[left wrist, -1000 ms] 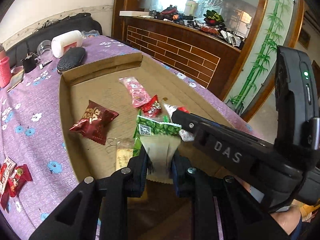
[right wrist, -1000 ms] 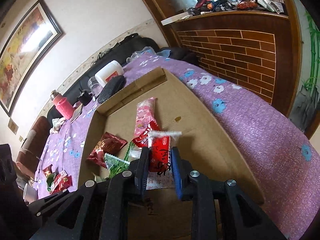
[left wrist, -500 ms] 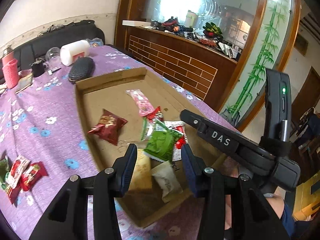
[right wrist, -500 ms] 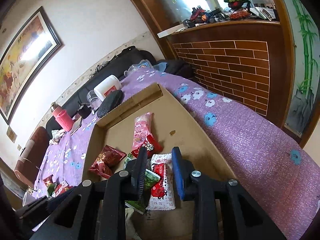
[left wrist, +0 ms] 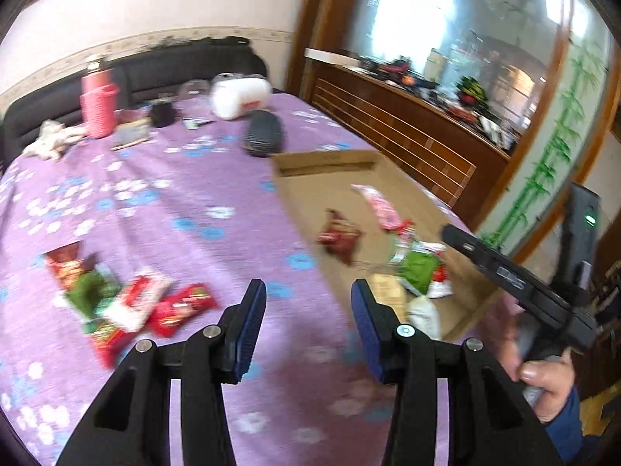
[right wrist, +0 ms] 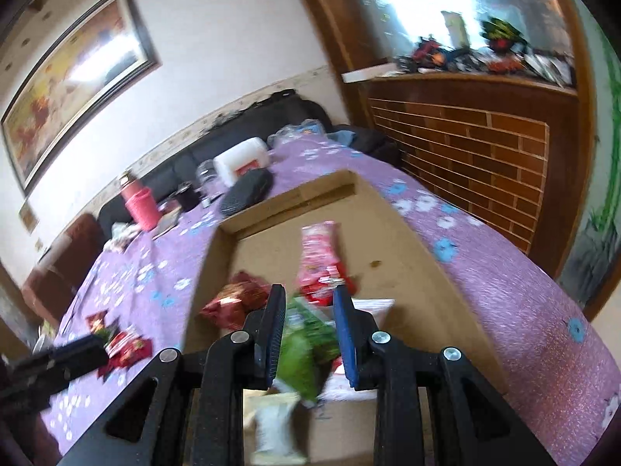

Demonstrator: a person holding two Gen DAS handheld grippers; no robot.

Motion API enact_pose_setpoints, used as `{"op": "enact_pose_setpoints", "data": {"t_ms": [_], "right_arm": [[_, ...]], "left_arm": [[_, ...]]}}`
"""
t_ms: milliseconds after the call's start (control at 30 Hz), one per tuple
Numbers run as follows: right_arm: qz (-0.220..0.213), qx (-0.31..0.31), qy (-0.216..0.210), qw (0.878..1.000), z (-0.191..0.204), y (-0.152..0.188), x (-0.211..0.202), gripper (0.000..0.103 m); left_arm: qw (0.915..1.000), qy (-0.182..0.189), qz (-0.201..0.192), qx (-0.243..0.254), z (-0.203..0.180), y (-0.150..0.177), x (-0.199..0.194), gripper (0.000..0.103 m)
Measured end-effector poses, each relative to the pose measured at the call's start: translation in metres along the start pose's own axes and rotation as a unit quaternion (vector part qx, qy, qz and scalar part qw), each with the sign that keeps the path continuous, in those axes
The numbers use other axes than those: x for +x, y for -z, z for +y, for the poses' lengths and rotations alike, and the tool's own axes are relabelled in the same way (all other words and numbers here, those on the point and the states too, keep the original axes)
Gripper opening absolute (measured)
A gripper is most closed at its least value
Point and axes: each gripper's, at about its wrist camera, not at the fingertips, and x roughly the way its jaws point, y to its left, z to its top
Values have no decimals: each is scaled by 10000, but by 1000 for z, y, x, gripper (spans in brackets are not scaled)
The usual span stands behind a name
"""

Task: Organize snacks
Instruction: 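Return the left tool to the pile and grasp the dark red packet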

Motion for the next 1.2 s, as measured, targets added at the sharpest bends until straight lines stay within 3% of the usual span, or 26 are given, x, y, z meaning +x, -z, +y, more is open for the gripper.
{"op": "enact_pose_setpoints", "data": {"t_ms": [67,167,367,533,667,767,933,967,1000,1200], "right_arm": [[127,-172,-280,9994,18,0,-4,31],[422,-492,-676,9956,56,1,-4,50],[1107,-893,-1189,9827,128,13,22,50],[1090,-864,-1302,9817,163,15,55,50],[1010,-619,-1479,9819,154,27,77,50],[1241,-545,-1487,9795,147,34,92,50],[1147,-586,-1560,9793,147,32,91,50],[1122,-645,-1555,9793,149,32,91,50],[1115,-682,-1571,9789,150,32,90,50],[1081,-812,-1647,9770,153,33,87,50]], "left_arm": [[9998,-109,-35,-147,20,-1,-8,44],[9982,-483,-87,-337,53,-1,-20,44],[9896,-1003,-74,-1028,127,0,-36,44],[9768,-1314,197,-1681,176,-2,-29,44],[9703,-1502,399,-1852,192,-10,-14,44],[9702,-1524,552,-1804,194,-16,3,50],[9653,-1698,762,-1831,197,-21,37,50],[9648,-1699,805,-1840,199,-21,43,47],[9640,-1695,825,-1876,200,-21,46,36],[9613,-1747,677,-2020,210,-10,34,35]]}}
